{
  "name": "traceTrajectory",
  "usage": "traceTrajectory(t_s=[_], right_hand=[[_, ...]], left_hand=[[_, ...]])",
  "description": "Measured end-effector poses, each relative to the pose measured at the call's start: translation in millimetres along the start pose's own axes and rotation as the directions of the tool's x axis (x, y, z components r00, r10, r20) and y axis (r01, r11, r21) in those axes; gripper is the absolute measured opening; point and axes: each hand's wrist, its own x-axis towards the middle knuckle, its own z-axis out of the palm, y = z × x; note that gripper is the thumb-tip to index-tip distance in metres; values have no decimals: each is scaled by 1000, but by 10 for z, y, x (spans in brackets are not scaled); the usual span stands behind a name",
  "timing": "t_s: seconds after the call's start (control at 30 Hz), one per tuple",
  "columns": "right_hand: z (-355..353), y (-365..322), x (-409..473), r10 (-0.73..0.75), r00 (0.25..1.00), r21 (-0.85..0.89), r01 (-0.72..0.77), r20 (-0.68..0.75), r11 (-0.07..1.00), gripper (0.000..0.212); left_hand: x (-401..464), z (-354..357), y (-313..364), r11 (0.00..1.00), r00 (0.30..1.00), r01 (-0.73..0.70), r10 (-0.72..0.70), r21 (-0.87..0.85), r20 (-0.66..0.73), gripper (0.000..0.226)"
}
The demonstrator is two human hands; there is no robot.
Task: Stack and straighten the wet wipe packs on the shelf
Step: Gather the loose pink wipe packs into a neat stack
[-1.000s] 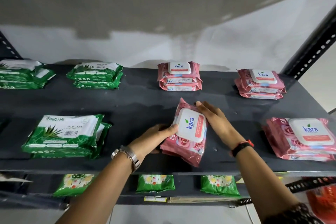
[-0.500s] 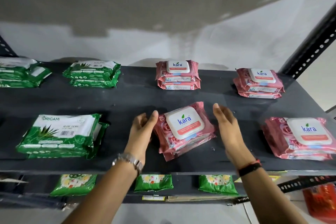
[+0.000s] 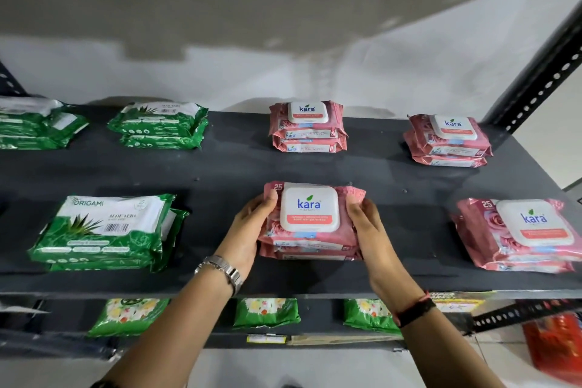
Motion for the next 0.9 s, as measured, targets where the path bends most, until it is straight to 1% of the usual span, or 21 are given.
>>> traceTrajectory(t_s=[0.07,0.1,0.13,0.2,0.23,0.27,0.43,0.6,0.67,0.9], right_hand=[[-15,-19,-6,-33,999,-20,32,-20,999,46],[-23,-19,0,-34,999,-23,33,-15,999,47],[-19,-22,-2,-25,1000,-20,25,-1,999,40],[-19,2,11,4,1000,-16,-3,28,1000,20],[-18,13,14,14,999,-13,-14,34,1000,14],[-14,14,7,19,999,-14,-18,39,1000,15],[-9,-1,-52,34,997,1,-34,67,999,32],[-33,-5,-82,49,996,-33,-46,79,998,47],[-45,3,-88,46,996,-39,-43,81,998,47],[-24,34,-85,38,998,-48,-36,41,998,47]], left_hand=[[1,-23,-32,999,1000,0,0,-48,7,56],[2,-26,-45,997,1000,9,-9,-71,6,52],[0,-29,-56,996,1000,17,-17,-84,4,50],[-12,-24,-71,995,1000,24,-23,-93,7,49],[-27,-22,-82,995,1000,25,-24,-99,10,47],[-47,-21,-94,994,1000,28,-27,-103,12,47],[-139,-26,-143,994,999,16,-11,-105,41,59],[-151,-45,-164,996,995,-31,38,-81,88,54],[-150,-56,-176,997,994,-39,45,-71,96,51],[-133,-61,-157,999,994,-26,30,-44,110,56]])
